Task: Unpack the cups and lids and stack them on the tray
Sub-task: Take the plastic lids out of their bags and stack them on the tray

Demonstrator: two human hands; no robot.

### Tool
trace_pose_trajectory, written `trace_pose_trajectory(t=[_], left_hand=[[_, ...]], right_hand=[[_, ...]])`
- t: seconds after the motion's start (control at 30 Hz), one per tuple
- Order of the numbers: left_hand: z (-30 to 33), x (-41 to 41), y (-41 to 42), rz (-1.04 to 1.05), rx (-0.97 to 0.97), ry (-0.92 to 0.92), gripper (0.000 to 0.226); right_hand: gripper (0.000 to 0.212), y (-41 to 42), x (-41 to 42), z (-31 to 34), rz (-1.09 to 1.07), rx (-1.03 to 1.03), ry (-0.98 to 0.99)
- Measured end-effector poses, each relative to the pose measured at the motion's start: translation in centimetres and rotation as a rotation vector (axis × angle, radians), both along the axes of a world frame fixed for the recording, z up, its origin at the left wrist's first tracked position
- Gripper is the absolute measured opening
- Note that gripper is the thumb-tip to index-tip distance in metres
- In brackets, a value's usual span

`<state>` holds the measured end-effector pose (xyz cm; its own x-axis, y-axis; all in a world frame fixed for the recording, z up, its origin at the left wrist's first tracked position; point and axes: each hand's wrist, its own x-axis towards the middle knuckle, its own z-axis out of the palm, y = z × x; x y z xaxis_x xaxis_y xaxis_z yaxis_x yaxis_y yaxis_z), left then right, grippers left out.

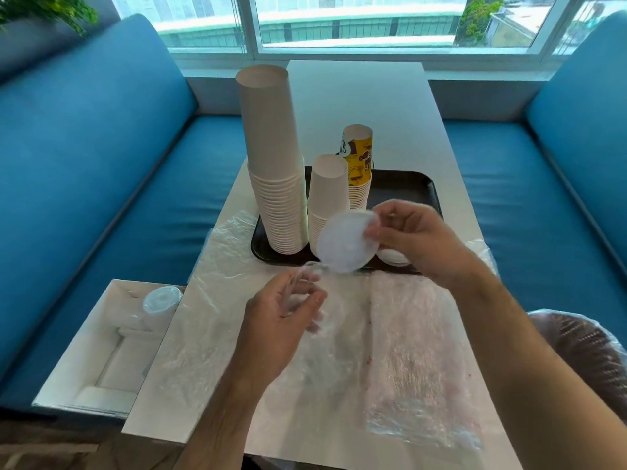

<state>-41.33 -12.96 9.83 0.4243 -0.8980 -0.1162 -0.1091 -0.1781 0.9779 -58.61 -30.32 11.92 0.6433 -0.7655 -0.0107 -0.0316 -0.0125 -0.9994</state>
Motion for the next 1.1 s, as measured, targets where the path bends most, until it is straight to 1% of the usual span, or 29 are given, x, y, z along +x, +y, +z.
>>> trace_pose_trajectory(t=[0.1,0.2,0.33,0.47,0.6,0.67,0.73,0.8,0.83,0.9,0.97,1.03,1.1], left_hand=[[-0.1,0.2,0.1,0.007,0.003,-0.016,0.018],[-0.1,0.3,0.2,0.005,0.008,-0.043,0.02],[-0.1,0.2,0.1,0.007,0.018,-0.058,0.022],[-0.1,0.4,0.1,0.014,0.015,-0.061,0.021],[-0.1,0.5,0.0,0.021,0.023,-0.063,0.021],[-0.1,0.5,0.0,0.02,0.028,-0.065,0.021],[-0.1,0.6,-0.1,0.016,0.029,-0.066,0.02],[-0.2,0.6,-0.1,0.017,0.032,-0.069,0.02],[-0.2,0.6,-0.2,0.017,0.033,-0.07,0.02],[-0.2,0.6,-0.2,0.015,0.039,-0.075,0.02],[-0.2,0.5,-0.3,0.012,0.039,-0.083,0.02],[-0.2,0.5,-0.3,0.014,0.04,-0.082,0.02],[-0.3,0.6,-0.3,0.02,0.044,-0.081,0.019]], right_hand=[[0.022,-2.9,-1.7,-0.7,-0.251,0.125,-0.059],[0.018,-5.9,-3.0,-2.7,-0.431,0.184,0.015],[0.024,-8.3,-4.0,-5.1,-0.46,0.203,0.198],[0.018,-9.2,-4.1,-7.0,-0.472,0.143,0.372],[0.024,-9.7,-4.1,-7.9,-0.511,0.081,0.522],[0.031,-9.5,-4.1,-7.9,-0.516,-0.014,0.623],[0.035,-9.0,-3.9,-7.3,-0.515,-0.237,0.771],[0.037,-8.3,-3.3,-6.8,-0.479,-0.456,0.818],[0.038,-7.9,-2.9,-6.7,-0.437,-0.519,0.826],[0.043,-6.9,-2.0,-7.0,-0.323,-0.569,0.872],[0.052,-6.2,-1.5,-7.6,-0.22,-0.591,0.978],[0.06,-5.6,-1.4,-8.1,-0.171,-0.625,1.06],[0.062,-5.3,-1.3,-8.5,-0.178,-0.675,1.104]])
